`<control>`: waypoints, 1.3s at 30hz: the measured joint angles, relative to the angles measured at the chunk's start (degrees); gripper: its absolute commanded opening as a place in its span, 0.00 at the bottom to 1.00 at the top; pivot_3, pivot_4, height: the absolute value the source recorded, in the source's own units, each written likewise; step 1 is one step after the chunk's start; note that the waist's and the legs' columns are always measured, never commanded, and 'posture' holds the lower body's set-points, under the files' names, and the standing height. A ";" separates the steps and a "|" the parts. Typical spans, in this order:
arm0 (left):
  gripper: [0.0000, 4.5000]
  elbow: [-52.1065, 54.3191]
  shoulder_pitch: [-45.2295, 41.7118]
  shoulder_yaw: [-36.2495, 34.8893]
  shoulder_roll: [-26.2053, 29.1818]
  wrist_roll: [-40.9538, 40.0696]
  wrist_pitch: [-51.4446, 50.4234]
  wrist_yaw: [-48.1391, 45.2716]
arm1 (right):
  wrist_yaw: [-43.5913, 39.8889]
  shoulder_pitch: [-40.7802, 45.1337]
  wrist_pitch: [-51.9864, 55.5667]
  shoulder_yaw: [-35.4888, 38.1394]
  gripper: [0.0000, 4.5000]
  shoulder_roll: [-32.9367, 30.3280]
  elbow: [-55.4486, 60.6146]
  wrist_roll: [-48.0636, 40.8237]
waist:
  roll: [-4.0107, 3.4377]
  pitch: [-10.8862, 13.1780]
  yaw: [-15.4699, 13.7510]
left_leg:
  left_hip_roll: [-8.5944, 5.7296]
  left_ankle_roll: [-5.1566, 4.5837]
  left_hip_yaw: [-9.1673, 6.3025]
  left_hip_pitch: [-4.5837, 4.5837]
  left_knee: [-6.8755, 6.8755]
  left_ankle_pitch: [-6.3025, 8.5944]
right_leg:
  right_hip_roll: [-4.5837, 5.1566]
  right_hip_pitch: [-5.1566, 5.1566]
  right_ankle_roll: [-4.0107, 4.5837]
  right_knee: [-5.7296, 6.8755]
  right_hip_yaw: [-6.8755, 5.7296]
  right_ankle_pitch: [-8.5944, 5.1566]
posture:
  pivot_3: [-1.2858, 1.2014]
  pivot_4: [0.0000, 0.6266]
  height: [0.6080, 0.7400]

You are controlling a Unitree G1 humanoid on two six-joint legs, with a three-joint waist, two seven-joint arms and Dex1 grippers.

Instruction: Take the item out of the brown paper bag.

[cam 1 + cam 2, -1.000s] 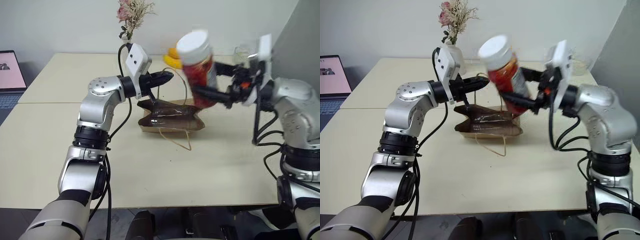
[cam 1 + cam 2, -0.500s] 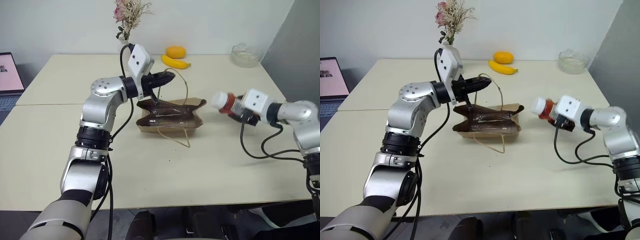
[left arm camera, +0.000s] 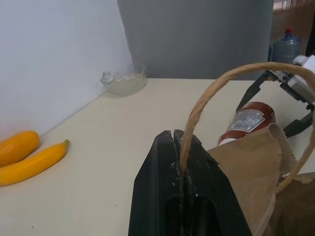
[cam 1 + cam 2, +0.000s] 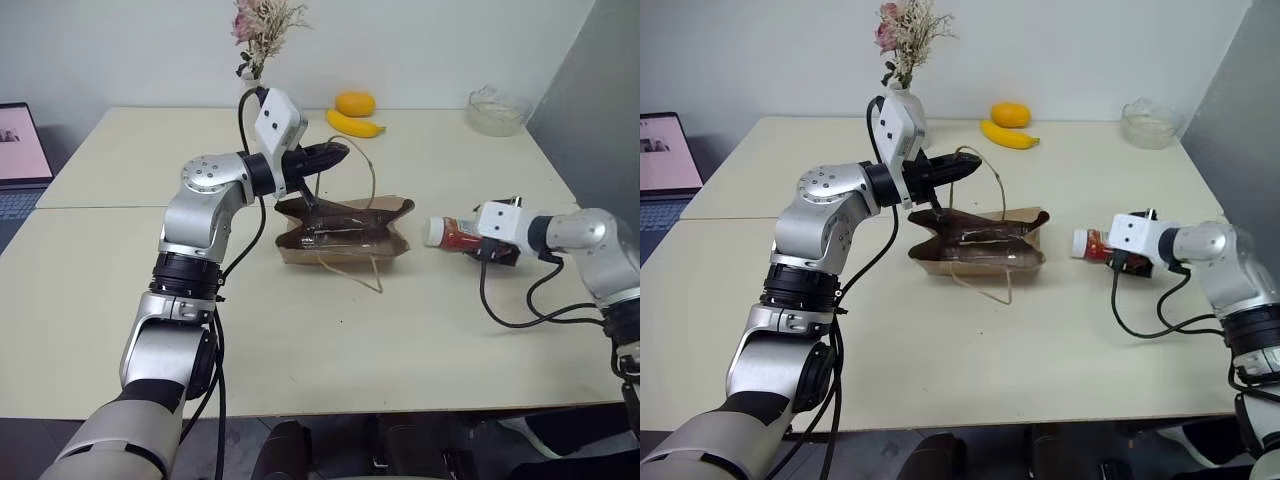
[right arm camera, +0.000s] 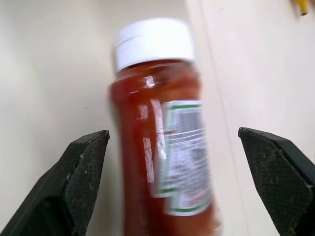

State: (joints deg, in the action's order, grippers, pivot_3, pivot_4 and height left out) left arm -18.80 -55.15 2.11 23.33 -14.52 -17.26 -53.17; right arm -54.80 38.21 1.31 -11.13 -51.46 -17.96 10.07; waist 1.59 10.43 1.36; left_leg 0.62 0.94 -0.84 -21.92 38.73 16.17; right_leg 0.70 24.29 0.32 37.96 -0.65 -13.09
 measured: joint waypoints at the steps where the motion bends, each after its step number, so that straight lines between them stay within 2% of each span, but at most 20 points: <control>1: 0.00 -0.05 0.04 -0.01 0.04 0.09 0.29 -0.03 | -0.94 -1.47 2.09 2.28 0.99 -0.45 3.18 -2.37 | 0.00 0.00 -0.06 | 0.02 0.00 -0.01 0.00 0.00 0.00 | 0.00 -0.01 0.00 0.00 -0.03 0.00 | 0.52 0.24 1.00; 4: 0.00 -2.65 -0.51 -0.06 -0.52 0.70 1.88 0.62 | -3.07 -7.71 12.09 10.47 0.99 -0.64 17.27 -12.45 | 0.00 0.00 -0.34 | 0.04 0.00 -0.07 0.01 0.01 0.00 | 0.00 -0.04 0.01 0.03 -0.08 0.00 | 0.52 0.24 1.00; 7: 0.00 -9.08 -2.64 -0.09 -1.12 1.91 4.57 1.25 | -0.96 -15.34 24.12 17.92 0.99 3.53 36.85 -24.43 | 0.01 -0.01 -0.49 | 0.07 0.00 -0.28 0.04 0.01 0.01 | 0.12 -0.11 -0.12 0.03 -0.17 -0.07 | 0.52 0.24 1.00; 8: 0.04 -11.28 -3.68 0.10 -1.09 2.46 5.89 1.07 | 0.29 -17.59 27.45 18.86 1.00 4.76 41.89 -27.14 | 0.01 0.00 -0.54 | 0.05 0.00 -0.31 0.03 0.01 0.01 | 0.12 -0.11 -0.27 0.03 -0.20 -0.16 | 0.52 0.24 1.00; 12: 0.26 -18.71 -7.88 0.60 -0.58 5.29 11.48 0.49 | 5.33 -21.19 34.69 19.72 1.00 6.83 49.03 -30.47 | 0.01 0.00 -0.62 | -0.09 0.00 -0.15 0.04 0.05 0.01 | 0.04 -0.12 -0.40 -0.03 -0.11 -0.10 | 0.52 0.24 1.00; 17: 0.61 -24.74 -11.51 0.99 0.26 7.12 15.65 -1.73 | 11.39 -19.78 38.60 18.72 1.00 11.63 52.72 -33.31 | 0.01 0.00 -0.53 | -0.04 -0.01 -0.12 0.03 0.05 0.01 | -0.05 -0.10 -0.42 -0.06 -0.07 -0.10 | 0.52 0.24 1.00; 22: 0.96 -20.83 -9.39 0.85 4.11 6.06 12.82 -6.87 | 13.55 -18.97 38.84 17.23 1.00 12.22 52.62 -33.82 | 0.01 0.00 -0.27 | 0.04 -0.01 -0.14 0.02 0.01 0.01 | -0.12 -0.06 -0.41 -0.04 -0.06 -0.10 | 0.52 0.24 1.00; 23: 0.99 -18.67 -8.08 0.62 5.06 5.44 11.44 -7.76 | 13.67 -18.95 38.61 16.98 1.00 12.22 52.43 -33.81 | 0.01 0.00 -0.19 | 0.05 -0.01 -0.15 0.02 0.01 0.01 | -0.12 -0.06 -0.40 -0.03 -0.06 -0.10 | 0.52 0.24 1.00; 26: 0.99 -10.83 -2.87 -0.49 7.60 4.31 7.97 -7.59 | 13.85 -18.88 36.95 16.63 1.00 12.24 50.88 -33.45 | 0.00 0.00 -0.07 | 0.06 -0.01 -0.17 0.02 0.01 0.01 | -0.10 -0.06 -0.40 -0.03 -0.05 -0.10 | 0.52 0.24 1.00; 31: 0.99 3.03 5.85 -6.68 9.56 0.99 0.48 -0.68 | 16.21 -20.19 31.94 16.53 1.00 14.22 46.57 -30.79 | 0.01 0.00 -0.02 | 0.05 -0.01 -0.18 0.02 0.04 0.01 | -0.05 -0.08 -0.41 0.00 -0.05 -0.09 | 0.52 0.24 1.00; 35: 0.99 20.44 17.28 -16.21 7.72 -2.77 -7.60 11.76 | 23.59 -23.81 26.39 17.32 1.00 22.02 44.41 -27.53 | 0.02 -0.02 0.12 | 0.06 0.00 -0.15 0.09 -0.01 0.01 | 0.26 -0.09 -0.40 0.03 0.01 -0.09 | 0.52 0.24 1.00; 39: 0.99 31.41 32.98 -18.65 3.87 0.25 -9.76 22.97 | 27.70 -27.99 18.98 17.79 1.00 26.61 41.44 -24.28 | 0.01 -0.03 -0.09 | -0.01 0.01 -0.15 0.14 0.01 0.01 | 0.36 -0.15 -0.38 0.06 -0.01 -0.07 | 0.52 0.24 1.00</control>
State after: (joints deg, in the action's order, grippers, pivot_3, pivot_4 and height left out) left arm 12.61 -22.16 -16.54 27.20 -14.27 -27.02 -30.20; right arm -27.10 10.22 20.28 6.66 -24.84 23.48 -14.21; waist 1.61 10.40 1.27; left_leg 0.61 0.94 -0.99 -21.79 38.74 16.18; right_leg 1.05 24.15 -0.05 38.02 -0.66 -13.15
